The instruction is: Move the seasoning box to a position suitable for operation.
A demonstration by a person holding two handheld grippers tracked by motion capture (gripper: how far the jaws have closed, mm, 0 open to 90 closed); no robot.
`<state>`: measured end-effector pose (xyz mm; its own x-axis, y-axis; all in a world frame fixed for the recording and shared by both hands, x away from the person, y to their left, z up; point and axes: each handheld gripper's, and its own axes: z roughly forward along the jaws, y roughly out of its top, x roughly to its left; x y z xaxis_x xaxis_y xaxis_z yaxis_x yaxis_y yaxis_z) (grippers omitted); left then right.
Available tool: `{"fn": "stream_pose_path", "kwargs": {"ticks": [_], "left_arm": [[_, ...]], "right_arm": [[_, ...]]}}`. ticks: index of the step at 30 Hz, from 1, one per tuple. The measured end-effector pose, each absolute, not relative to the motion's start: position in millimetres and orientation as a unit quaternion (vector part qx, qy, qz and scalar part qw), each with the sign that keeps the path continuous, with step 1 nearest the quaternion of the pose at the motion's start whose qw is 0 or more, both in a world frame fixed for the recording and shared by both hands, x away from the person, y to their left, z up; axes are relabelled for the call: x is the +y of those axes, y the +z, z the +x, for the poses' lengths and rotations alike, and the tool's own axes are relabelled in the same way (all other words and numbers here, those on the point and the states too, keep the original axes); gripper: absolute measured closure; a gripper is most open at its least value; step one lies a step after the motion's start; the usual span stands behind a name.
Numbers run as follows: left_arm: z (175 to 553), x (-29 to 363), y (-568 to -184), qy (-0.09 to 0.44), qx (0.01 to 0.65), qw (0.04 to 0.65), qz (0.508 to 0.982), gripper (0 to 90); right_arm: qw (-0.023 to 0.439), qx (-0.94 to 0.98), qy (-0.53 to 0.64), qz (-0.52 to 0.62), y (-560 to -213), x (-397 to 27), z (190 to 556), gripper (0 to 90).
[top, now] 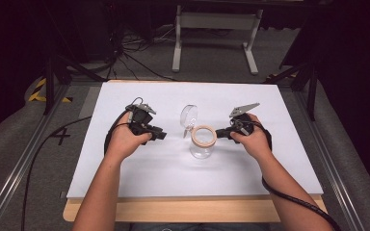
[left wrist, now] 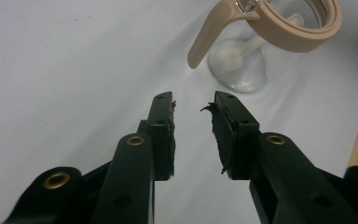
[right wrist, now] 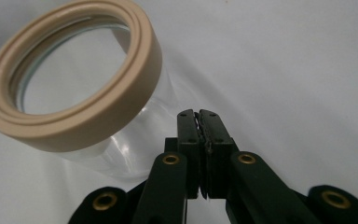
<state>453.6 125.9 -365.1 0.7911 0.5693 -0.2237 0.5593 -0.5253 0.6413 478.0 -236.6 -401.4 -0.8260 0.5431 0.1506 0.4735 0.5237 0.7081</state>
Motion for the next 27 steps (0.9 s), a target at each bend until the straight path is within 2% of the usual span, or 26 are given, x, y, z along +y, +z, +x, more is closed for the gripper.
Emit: {"fn": "stream_pose_path", "kwargs": {"ticks": [18, 27], "left_arm": [[454.0, 127.2, -366.0, 0.005, 0.327, 0.376, 0.867, 66.5], [456.4, 124.6, -365.7, 0.0, 0.326, 0.381, 0.865, 66.1]], "right_arm": [[0.025, 0.875, 0.391, 0.286, -413.1, -229.3, 477.3, 90.0], [0.009, 0.886, 0.379, 0.265, -413.5, -220.4, 462.2, 90.0]]}}
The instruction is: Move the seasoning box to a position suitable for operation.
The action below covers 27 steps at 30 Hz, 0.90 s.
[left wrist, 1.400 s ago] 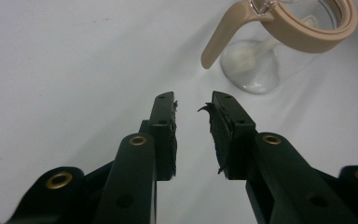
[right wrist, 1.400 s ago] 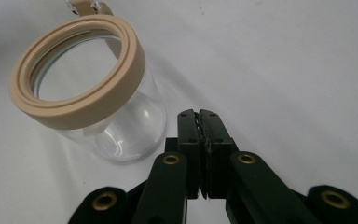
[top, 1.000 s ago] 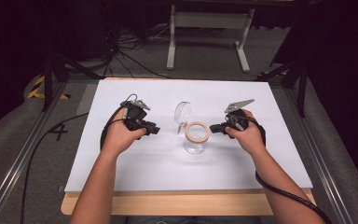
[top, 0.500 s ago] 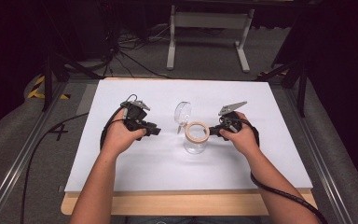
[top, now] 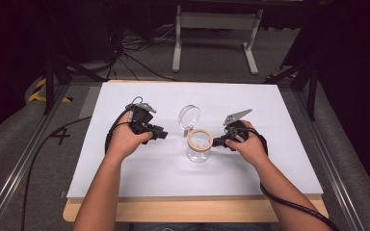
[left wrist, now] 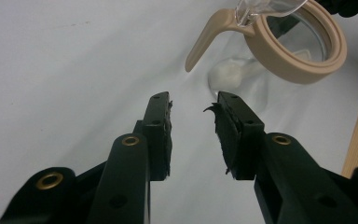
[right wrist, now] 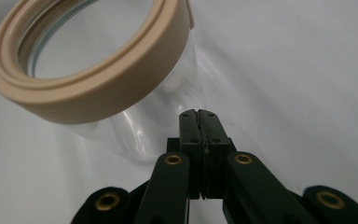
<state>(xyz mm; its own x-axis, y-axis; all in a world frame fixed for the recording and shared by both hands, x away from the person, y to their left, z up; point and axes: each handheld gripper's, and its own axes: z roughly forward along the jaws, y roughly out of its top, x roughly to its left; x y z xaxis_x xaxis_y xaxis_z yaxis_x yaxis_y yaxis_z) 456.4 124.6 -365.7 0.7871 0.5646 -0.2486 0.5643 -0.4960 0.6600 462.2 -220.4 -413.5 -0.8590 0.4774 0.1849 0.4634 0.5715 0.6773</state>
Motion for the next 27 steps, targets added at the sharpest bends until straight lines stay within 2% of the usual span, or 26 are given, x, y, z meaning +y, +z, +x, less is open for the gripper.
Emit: {"fn": "stream_pose_path", "kwargs": {"ticks": [12, 27], "left_arm": [[461.4, 127.8, -364.6, -0.006, 0.333, 0.39, 0.859, 66.9], [467.4, 124.6, -364.3, 0.002, 0.33, 0.387, 0.861, 70.2]], "right_arm": [[-0.001, 0.898, 0.368, 0.241, -412.5, -205.0, 440.0, 90.0], [-0.021, 0.899, 0.372, 0.231, -414.8, -195.0, 429.0, 89.8]]}}
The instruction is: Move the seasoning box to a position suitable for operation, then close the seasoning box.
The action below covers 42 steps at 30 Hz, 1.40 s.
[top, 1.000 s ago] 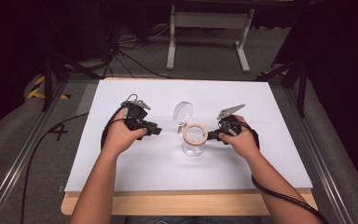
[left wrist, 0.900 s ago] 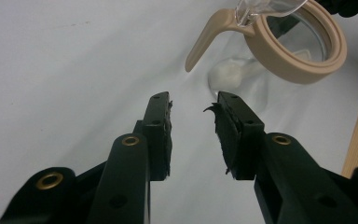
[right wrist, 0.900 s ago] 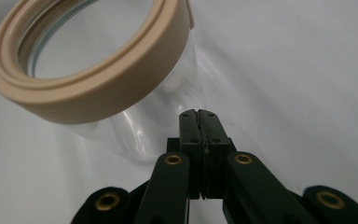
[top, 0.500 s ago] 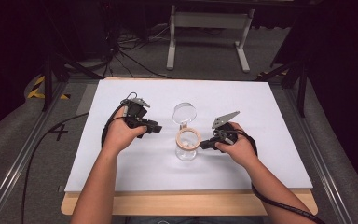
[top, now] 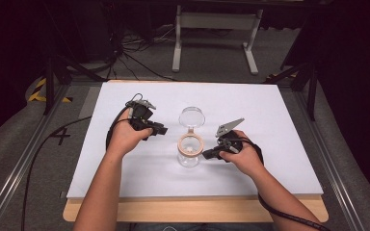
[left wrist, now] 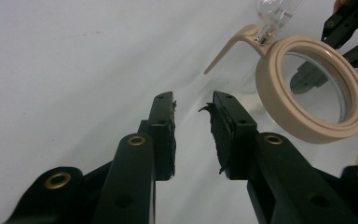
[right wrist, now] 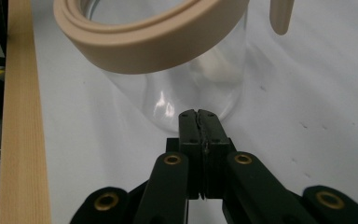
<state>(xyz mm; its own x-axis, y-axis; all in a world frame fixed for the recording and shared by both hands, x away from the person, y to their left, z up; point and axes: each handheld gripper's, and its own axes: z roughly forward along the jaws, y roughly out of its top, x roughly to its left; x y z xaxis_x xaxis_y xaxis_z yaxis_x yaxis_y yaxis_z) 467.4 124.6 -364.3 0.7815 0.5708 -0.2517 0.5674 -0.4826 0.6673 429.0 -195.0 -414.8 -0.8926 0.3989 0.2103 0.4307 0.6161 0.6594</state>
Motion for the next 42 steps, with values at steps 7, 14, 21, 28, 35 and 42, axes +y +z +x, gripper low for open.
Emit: {"fn": "stream_pose_path", "kwargs": {"ticks": [7, 14, 21, 28, 35, 42], "left_arm": [[468.8, 120.1, -360.8, 0.006, 0.323, 0.397, 0.859, 71.9], [477.3, 122.5, -356.4, 0.034, 0.328, 0.438, 0.836, 89.7], [483.7, 117.3, -353.7, 0.036, 0.303, 0.47, 0.828, 89.4], [493.0, 106.6, -351.6, 0.029, 0.298, 0.481, 0.824, 88.4], [496.1, 97.3, -351.5, 0.02, 0.29, 0.493, 0.82, 87.1], [489.9, 90.5, -347.5, 0.028, 0.275, 0.496, 0.823, 87.4]], "right_arm": [[-0.013, -0.894, -0.377, -0.243, -403.3, -201.2, 424.6, 89.8], [-0.03, -0.875, -0.407, -0.261, -384.1, -215.3, 416.1, 89.9], [-0.033, -0.865, -0.434, -0.25, -369.8, -208.0, 410.3, 89.9], [-0.039, -0.863, -0.439, -0.247, -357.8, -195.9, 412.7, 89.9], [-0.036, -0.85, -0.448, -0.274, -351.8, -186.9, 421.1, 90.0], [-0.036, -0.849, -0.45, -0.273, -347.8, -178.5, 422.3, 90.0]]}}
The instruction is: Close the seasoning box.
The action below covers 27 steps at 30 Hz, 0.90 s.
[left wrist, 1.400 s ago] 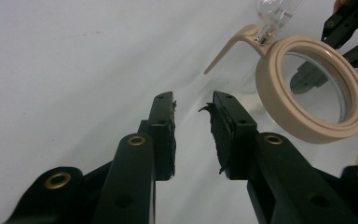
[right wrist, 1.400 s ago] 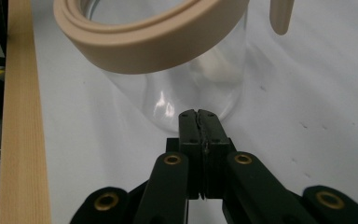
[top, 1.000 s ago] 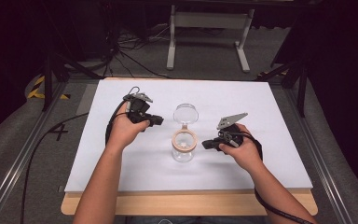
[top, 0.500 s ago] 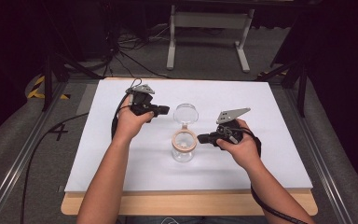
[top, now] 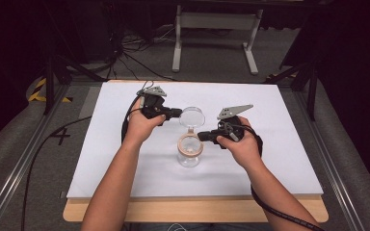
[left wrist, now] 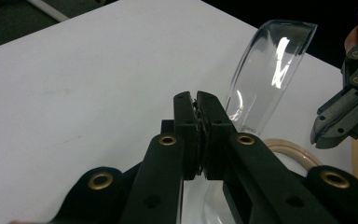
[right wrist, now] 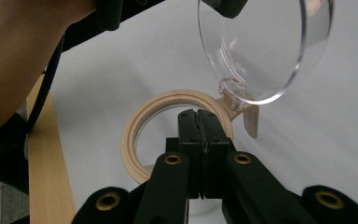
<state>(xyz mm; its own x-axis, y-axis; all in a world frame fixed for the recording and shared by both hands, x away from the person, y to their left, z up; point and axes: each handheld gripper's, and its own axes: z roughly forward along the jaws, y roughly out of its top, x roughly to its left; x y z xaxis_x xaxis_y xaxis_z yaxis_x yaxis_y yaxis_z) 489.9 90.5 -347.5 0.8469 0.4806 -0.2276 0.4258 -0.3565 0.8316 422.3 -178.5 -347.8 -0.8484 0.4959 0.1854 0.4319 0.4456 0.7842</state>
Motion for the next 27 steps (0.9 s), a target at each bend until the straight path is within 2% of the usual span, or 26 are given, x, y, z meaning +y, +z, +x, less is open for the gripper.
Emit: {"fn": "stream_pose_path", "kwargs": {"ticks": [27], "left_arm": [[468.2, 88.5, -331.1, 0.047, 0.235, 0.462, 0.854, 84.7]], "right_arm": [[0.031, 0.849, 0.451, 0.273, -345.1, -177.1, 419.1, 90.0]]}}
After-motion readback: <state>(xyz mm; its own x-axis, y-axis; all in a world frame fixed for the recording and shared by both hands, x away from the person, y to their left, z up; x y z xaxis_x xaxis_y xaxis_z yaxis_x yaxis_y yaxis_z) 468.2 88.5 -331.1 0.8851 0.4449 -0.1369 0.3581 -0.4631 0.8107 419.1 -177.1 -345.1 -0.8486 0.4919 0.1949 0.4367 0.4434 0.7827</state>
